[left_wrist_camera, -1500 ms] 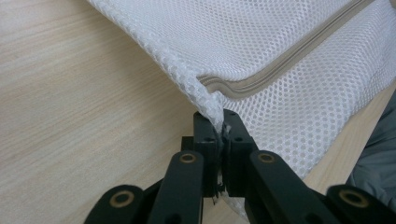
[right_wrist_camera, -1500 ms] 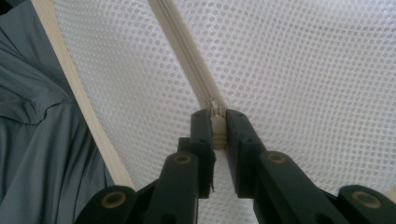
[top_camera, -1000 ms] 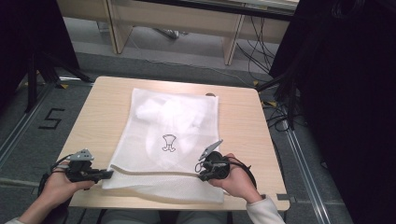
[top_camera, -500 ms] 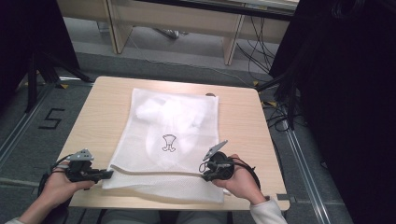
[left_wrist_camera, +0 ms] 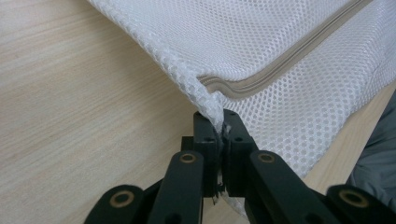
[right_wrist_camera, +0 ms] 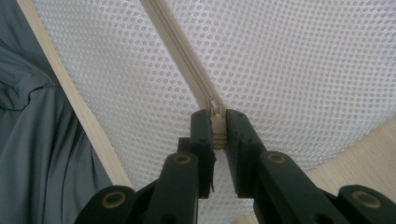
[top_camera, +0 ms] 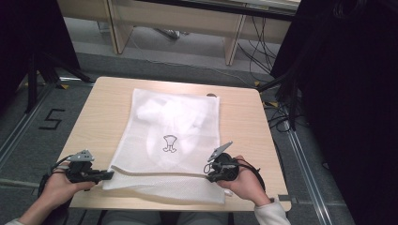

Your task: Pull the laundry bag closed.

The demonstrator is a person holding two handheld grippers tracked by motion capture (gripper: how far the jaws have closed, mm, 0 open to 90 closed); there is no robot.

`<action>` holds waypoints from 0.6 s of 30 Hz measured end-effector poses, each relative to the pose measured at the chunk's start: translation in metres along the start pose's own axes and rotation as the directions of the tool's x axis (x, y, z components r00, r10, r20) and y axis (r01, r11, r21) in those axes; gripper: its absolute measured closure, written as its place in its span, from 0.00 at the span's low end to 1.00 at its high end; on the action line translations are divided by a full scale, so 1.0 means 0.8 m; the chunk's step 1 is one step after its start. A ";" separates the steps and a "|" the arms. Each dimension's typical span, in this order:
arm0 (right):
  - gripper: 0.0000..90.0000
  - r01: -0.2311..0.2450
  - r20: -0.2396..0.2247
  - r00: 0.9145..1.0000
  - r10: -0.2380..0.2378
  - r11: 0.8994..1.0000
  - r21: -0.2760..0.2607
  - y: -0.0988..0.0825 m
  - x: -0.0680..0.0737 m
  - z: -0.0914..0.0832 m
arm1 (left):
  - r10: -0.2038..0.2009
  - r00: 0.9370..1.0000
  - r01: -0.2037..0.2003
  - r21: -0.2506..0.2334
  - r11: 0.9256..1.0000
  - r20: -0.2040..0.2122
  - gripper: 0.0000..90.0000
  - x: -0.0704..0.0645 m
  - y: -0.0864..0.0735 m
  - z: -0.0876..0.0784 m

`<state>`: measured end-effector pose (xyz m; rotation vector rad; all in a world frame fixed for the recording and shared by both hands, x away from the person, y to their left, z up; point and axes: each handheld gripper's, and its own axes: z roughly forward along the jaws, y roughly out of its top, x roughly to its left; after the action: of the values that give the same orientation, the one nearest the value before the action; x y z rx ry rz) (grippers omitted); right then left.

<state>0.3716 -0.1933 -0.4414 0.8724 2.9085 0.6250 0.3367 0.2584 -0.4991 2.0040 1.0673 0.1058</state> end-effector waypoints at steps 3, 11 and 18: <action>0.92 0.007 0.008 1.000 -0.007 1.000 0.002 -0.003 -0.004 -0.001 | 0.008 1.000 -0.008 0.009 1.000 0.005 0.95 0.001 0.000 -0.001; 0.91 -0.041 0.005 0.999 0.041 0.999 0.011 -0.015 -0.007 -0.003 | 0.006 1.000 -0.006 0.016 1.000 0.005 0.95 0.001 0.000 -0.001; 0.91 -0.031 0.014 0.999 0.031 0.999 0.015 -0.021 -0.012 -0.003 | 0.001 1.000 -0.001 -0.001 1.000 0.004 0.95 0.001 -0.001 0.000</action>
<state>0.3708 -0.2125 -0.4463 0.9219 2.8972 0.5970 0.3372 0.2595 -0.4998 2.0025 1.0635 0.1024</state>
